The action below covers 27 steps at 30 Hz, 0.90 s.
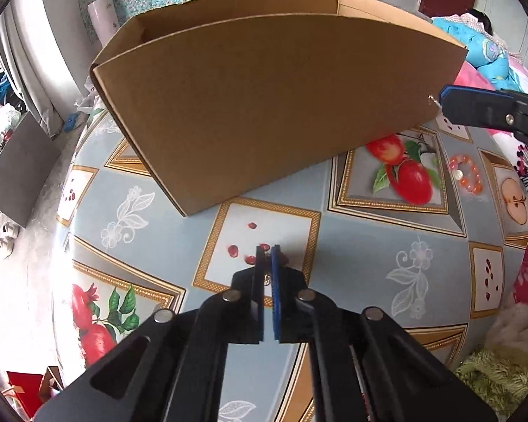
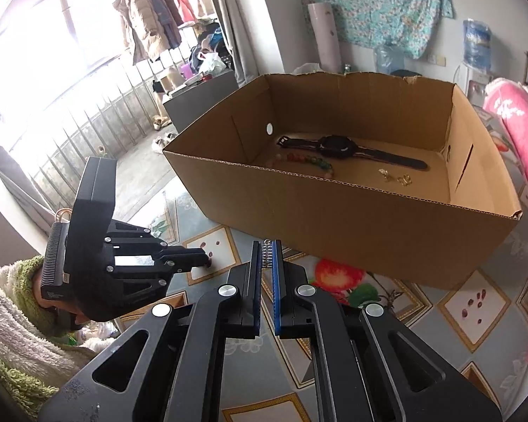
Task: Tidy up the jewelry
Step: 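Lift the spring-link piece with the right gripper over the box, then open the right gripper to drop the piece into the box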
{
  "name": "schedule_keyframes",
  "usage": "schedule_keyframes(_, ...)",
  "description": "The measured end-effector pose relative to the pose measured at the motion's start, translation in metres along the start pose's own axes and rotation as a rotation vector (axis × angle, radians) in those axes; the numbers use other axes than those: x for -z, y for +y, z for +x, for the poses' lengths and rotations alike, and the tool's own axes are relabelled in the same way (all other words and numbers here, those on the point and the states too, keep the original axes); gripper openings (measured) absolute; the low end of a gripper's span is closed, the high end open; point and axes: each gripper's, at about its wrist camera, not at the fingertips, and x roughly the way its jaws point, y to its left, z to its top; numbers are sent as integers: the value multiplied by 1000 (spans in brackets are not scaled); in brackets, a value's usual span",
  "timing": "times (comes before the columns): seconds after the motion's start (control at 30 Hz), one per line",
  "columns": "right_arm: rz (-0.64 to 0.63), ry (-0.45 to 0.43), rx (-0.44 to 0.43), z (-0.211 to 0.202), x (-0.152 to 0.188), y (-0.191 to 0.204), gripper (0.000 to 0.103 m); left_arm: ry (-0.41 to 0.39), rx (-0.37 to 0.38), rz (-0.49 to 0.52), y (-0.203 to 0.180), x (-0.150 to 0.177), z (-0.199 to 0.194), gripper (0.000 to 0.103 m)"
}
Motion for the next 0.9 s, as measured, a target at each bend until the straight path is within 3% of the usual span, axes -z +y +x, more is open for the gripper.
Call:
schedule_keyframes(0.23,-3,-34,-6,-10,-1,1,4,-104,86,-86,14,-10,-54,1)
schedule_keyframes(0.43,-15,-103,-20,-32,-15,4,4,-312,210,-110,25,-43,-131,1)
schedule_keyframes(0.6,-33,-197,2,-59,-38,-2,4,-427,270,-76,25,-79,-149,1)
schedule_keyframes(0.7,-36,-229,42,-66,-51,-13,4,-414,261,-62,26,-100,-132,1)
schedule_keyframes(0.9,-13,-170,38,-39,-69,-35,4,-238,294,-113,41,-125,-73,1)
